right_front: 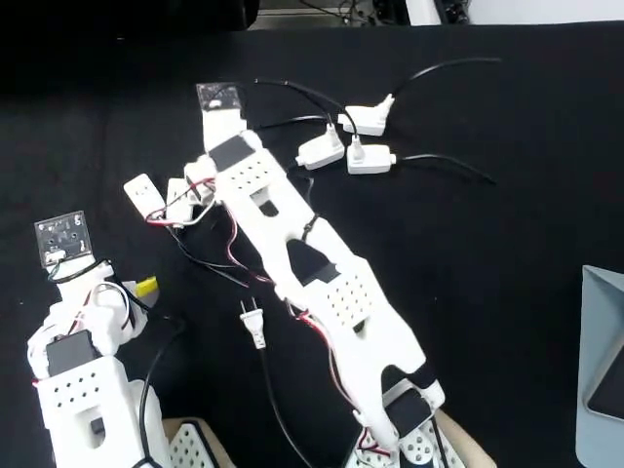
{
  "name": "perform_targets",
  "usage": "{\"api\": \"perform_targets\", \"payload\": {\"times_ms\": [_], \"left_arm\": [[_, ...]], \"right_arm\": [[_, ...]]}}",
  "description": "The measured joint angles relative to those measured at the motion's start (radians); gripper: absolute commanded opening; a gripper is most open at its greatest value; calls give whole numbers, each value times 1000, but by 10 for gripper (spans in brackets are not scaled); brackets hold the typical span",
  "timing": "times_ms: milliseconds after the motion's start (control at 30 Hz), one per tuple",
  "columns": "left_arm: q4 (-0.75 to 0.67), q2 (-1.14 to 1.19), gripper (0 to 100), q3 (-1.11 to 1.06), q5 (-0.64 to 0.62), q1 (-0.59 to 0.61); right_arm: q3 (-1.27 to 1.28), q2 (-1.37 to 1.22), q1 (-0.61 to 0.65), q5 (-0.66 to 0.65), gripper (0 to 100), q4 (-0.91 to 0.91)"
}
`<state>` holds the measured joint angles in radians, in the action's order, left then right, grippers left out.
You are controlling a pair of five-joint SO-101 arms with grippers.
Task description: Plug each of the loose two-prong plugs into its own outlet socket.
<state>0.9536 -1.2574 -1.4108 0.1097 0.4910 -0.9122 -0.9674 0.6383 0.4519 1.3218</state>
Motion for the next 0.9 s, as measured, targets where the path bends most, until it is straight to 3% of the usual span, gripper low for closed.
{"api": "perform_targets", "payload": {"times_ms": [267,467,633,900], "left_arm": [[0,0,324,0,0,0],[0,0,324,0,0,0],[0,0,324,0,0,0],[0,0,324,0,0,0]], "right_arm": [[-328,0,0,-146,11,376],[-377,2,-12,-256,11,405],[-218,44,-8,-265,11,405],[224,385,-11,-276,11,405]]}}
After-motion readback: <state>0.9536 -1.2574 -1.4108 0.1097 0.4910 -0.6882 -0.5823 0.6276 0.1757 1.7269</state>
